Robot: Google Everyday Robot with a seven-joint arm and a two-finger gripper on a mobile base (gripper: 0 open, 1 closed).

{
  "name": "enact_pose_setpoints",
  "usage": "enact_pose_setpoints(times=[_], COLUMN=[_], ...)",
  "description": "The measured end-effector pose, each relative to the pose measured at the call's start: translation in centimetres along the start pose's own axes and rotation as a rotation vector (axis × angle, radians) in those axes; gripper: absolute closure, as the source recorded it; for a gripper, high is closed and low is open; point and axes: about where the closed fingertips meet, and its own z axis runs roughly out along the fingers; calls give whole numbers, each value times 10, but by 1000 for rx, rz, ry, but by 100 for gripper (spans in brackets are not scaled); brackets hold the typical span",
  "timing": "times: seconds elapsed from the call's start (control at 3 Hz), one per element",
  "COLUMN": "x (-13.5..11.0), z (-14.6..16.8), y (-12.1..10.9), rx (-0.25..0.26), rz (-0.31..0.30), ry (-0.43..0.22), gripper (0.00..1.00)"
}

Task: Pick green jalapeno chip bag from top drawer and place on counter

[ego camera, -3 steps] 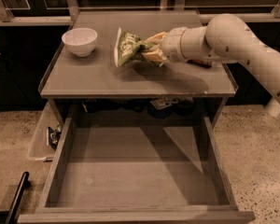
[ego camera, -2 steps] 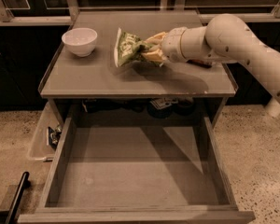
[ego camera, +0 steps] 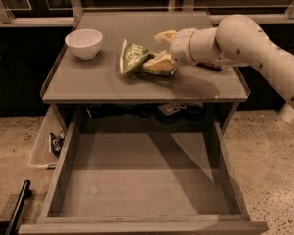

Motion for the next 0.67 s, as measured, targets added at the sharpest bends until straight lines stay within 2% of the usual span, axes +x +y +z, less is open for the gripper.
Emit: enact_pose_setpoints(times=[0.33, 0.67], x=[0, 0], z=[0, 0], y=[0, 0], rx=[0, 0], rz=[0, 0], ry=[0, 0], gripper=[0, 0])
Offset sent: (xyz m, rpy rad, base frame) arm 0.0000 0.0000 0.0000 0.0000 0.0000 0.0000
